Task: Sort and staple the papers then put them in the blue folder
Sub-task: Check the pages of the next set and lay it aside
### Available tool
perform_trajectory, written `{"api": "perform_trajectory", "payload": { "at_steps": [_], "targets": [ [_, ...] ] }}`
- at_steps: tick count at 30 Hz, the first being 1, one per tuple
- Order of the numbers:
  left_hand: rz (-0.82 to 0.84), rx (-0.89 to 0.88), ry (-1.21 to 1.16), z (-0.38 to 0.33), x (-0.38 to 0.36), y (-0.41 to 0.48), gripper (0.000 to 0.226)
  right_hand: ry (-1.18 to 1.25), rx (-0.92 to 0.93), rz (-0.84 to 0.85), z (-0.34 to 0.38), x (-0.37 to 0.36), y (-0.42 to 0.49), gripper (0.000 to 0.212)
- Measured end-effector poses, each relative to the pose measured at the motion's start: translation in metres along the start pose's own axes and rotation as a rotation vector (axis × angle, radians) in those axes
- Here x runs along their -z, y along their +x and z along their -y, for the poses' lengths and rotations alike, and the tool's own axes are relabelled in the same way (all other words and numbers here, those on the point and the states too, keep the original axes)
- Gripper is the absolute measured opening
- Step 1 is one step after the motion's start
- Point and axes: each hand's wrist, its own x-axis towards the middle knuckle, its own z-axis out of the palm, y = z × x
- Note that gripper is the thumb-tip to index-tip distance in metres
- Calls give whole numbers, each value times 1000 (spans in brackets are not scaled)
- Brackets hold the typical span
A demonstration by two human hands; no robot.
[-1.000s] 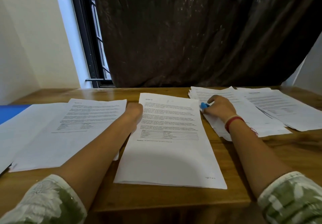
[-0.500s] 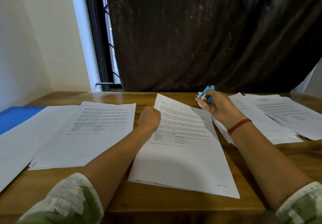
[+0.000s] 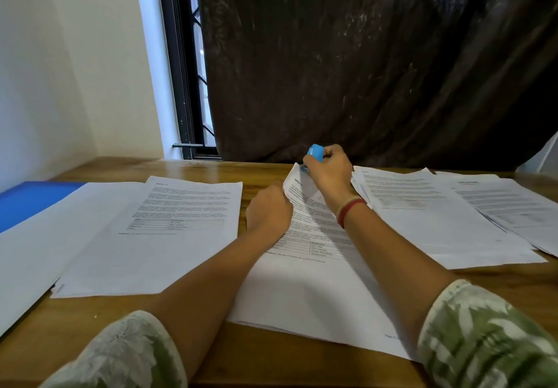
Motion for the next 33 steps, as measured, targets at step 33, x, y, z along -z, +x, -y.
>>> {"api": "perform_trajectory", "payload": {
  "at_steps": [33],
  "targets": [
    [60, -52, -93, 2, -3, 0, 22, -14, -77, 604, -17, 20, 7, 32]
  ]
}}
